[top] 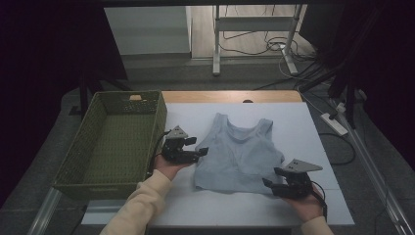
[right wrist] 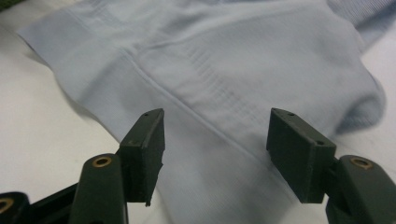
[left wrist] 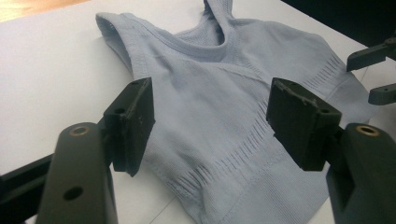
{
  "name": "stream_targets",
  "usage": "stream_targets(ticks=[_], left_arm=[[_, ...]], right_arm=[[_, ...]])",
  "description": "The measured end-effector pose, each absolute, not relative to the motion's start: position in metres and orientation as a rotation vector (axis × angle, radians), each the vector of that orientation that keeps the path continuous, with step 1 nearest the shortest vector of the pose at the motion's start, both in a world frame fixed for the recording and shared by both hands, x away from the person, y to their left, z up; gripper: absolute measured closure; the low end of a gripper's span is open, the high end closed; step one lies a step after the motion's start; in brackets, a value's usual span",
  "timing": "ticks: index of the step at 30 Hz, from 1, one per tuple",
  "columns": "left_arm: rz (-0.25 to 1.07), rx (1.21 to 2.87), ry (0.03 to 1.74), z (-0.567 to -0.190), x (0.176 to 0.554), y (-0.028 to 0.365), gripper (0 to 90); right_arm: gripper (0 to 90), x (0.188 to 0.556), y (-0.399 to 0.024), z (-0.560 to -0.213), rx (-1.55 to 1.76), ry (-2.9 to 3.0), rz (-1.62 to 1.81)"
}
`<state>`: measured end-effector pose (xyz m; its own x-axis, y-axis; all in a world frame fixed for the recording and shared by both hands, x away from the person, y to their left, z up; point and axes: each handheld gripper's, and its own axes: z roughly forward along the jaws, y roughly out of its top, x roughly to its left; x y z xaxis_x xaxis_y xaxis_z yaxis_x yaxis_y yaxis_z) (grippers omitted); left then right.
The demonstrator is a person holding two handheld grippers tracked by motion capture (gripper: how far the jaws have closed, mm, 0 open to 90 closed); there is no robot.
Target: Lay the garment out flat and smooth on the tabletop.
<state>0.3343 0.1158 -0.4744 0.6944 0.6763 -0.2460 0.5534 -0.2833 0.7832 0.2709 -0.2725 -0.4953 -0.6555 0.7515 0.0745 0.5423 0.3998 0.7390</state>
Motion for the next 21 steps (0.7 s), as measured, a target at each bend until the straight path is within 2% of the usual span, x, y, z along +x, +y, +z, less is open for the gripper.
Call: stream_targets(ticks=[16,19,21], left_arm=[[0.166,1.971,0.951,-0.475,0.334,0.115,32.7],[0.165,1.973,0.951,-0.475,0.334,0.116,32.7],[0.166,1.974,0.951,-0.475,0.334,0.116,32.7]], right_arm=[[34.2,0.273,-0.294,-0.514,1.312,2.419,0.974],[37.3,0.275,-0.291,-0.519,1.318,2.442,0.934],[43.2,0.275,-0.290,-0.518,1.322,2.436,0.934]])
